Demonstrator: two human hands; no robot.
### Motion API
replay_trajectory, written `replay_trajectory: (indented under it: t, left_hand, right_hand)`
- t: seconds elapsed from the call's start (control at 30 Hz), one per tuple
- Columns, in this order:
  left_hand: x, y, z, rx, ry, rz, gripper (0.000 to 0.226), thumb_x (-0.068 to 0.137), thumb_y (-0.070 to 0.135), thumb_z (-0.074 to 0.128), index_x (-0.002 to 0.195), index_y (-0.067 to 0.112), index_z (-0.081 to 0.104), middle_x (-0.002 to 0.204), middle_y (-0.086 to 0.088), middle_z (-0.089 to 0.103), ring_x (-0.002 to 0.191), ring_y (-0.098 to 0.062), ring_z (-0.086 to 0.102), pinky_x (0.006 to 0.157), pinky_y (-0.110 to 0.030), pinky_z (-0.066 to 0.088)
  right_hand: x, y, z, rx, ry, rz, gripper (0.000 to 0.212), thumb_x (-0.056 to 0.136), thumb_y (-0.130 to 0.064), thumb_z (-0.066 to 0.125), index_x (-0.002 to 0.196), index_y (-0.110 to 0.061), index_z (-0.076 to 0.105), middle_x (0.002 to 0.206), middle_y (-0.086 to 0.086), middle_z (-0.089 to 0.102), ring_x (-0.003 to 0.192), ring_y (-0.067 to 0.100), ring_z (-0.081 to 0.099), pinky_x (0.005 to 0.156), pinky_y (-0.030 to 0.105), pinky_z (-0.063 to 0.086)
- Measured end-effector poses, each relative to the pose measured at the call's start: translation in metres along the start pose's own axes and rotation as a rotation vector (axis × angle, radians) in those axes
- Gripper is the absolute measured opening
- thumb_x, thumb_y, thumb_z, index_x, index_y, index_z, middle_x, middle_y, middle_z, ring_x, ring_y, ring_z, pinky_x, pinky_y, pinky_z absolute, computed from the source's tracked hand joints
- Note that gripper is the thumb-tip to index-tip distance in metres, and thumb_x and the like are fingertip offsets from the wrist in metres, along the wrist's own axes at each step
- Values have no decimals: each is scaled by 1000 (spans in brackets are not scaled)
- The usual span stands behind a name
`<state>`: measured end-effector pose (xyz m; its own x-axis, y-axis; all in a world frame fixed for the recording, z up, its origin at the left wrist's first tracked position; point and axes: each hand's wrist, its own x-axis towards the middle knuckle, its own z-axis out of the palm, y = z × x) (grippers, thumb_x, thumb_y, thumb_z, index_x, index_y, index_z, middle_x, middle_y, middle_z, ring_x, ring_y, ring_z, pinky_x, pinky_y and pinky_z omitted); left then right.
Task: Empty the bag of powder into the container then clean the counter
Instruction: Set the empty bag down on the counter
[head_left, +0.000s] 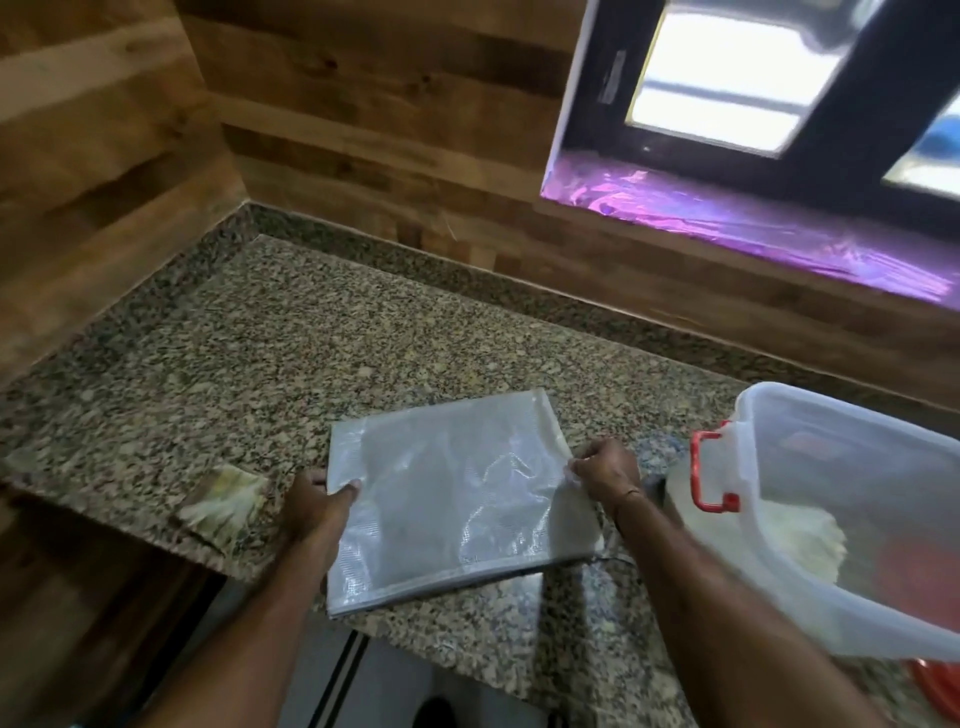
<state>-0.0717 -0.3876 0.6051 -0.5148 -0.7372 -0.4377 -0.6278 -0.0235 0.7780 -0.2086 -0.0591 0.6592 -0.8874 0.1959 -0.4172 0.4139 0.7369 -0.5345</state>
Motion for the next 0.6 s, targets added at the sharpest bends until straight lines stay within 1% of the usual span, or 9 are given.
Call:
replay_trajectory:
  t: [0.03,0.07,0.13,0.17,0.2,0.27,0.4,0.5,0.6]
  left_hand:
    - [-3,5,3,32,14,36,49,76,26,86,114,10,59,105,-14,69,90,-34,69,75,-42,59]
    - [-5,11,6,96,39,75,59,73,30,86,120,12,57,113,-15,68,100,-38,68,83,-48,59]
    - [-14,30,14,252,82,158,73,74,30,87,135,11,52,129,-19,61,117,-43,60,96,-53,53]
    - [-22,43,18,302,85,214,77,76,30,87,140,11,49,135,-20,57,123,-44,55,100,-54,50]
    - [-32,58,22,330,67,275,78,78,32,86,143,13,46,140,-20,54,127,-43,52,102,-55,47]
    - [-47,83,35,364,0,390,77,84,38,81,147,18,42,148,-17,48,133,-40,46,105,-53,43]
    - [-93,131,67,398,-86,616,80,89,50,72,154,21,36,156,-14,41,142,-36,38,111,-52,35]
    - [-141,163,96,411,-134,769,82,89,57,69,156,23,35,162,-11,35,148,-33,32,118,-53,31]
    - [-194,188,131,455,-172,908,80,88,64,65,153,23,41,158,-9,41,147,-31,35,117,-52,30]
  right_hand:
    - [-1,0,-1,20,8,-2,9,77,-19,76,72,-15,71,78,8,75,79,28,73,76,45,63]
    - [-3,-1,-2,33,16,-20,11,80,-21,75,74,-19,67,80,5,74,80,27,72,79,47,62]
    - [-10,-7,-8,69,33,-98,10,85,-23,73,87,-25,63,90,3,71,85,24,71,83,48,61]
    - [-15,-12,-13,95,46,-148,14,87,-25,71,99,-22,63,96,3,71,87,23,70,84,48,61]
    - [-18,-17,-19,127,59,-197,23,89,-28,70,110,-20,63,102,3,70,89,21,69,85,48,61]
    - [-27,-28,-36,179,87,-300,33,91,-34,70,120,-18,62,113,3,70,96,20,68,87,45,61]
    - [-46,-37,-89,197,187,-471,35,90,-44,71,118,-24,66,115,0,72,100,17,69,84,42,61]
    - [-57,-21,-140,166,339,-554,31,87,-45,72,113,-28,67,110,-2,74,97,15,70,82,37,58]
    - [-62,13,-194,118,478,-591,29,88,-41,72,113,-27,67,108,-4,73,100,16,68,81,36,57]
